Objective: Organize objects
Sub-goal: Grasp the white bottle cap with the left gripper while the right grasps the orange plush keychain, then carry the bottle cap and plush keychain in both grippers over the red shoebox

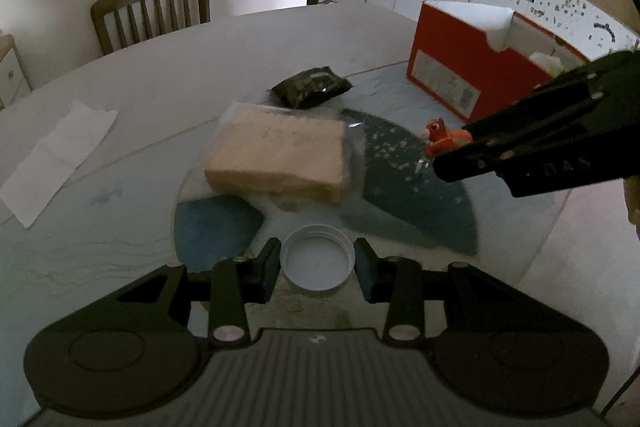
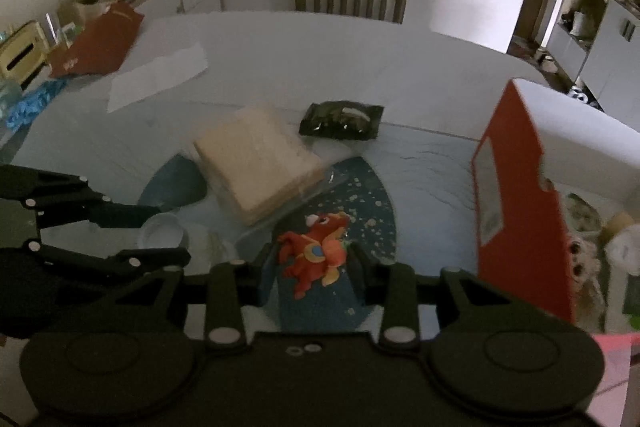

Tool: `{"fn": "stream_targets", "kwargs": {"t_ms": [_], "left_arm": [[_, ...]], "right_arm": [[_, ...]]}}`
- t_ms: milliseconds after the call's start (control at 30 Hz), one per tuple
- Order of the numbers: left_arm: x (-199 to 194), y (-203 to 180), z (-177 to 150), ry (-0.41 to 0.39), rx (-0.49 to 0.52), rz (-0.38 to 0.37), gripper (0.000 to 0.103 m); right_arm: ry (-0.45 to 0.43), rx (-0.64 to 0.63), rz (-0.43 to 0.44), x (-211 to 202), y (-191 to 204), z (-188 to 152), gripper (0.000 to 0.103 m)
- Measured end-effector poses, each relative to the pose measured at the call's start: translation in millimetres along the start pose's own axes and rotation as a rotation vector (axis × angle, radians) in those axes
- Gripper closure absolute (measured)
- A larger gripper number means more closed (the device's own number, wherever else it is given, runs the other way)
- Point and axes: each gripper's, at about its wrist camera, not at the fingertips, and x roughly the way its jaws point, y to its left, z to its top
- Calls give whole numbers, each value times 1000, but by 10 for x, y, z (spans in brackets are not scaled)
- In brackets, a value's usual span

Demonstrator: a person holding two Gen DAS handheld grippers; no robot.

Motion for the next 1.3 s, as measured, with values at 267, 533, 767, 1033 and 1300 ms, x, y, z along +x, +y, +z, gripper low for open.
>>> {"fn": "stream_targets", "kwargs": {"t_ms": [267,533,767,1033,1300], "left_arm": [[-270,-220,200,-32,24,-20,65],[-479,-470,545,-116,101,-22,65],[-482,-744,862,-153,129,-41,65],[-359,-1088,1203,-177,157,-48,65],[-177,-1483,1478,-178,180,-59,65]], "right_arm": [[-65,73,5,-430,-158,-15,67],[-124,69,-41,-752,-333,71,67],[-169,76,-72,-898,-632,145,67],[-220,101,-92,-1034,-1060,214,67],[-241,127,-120,-1127,-1542,171,67]]}}
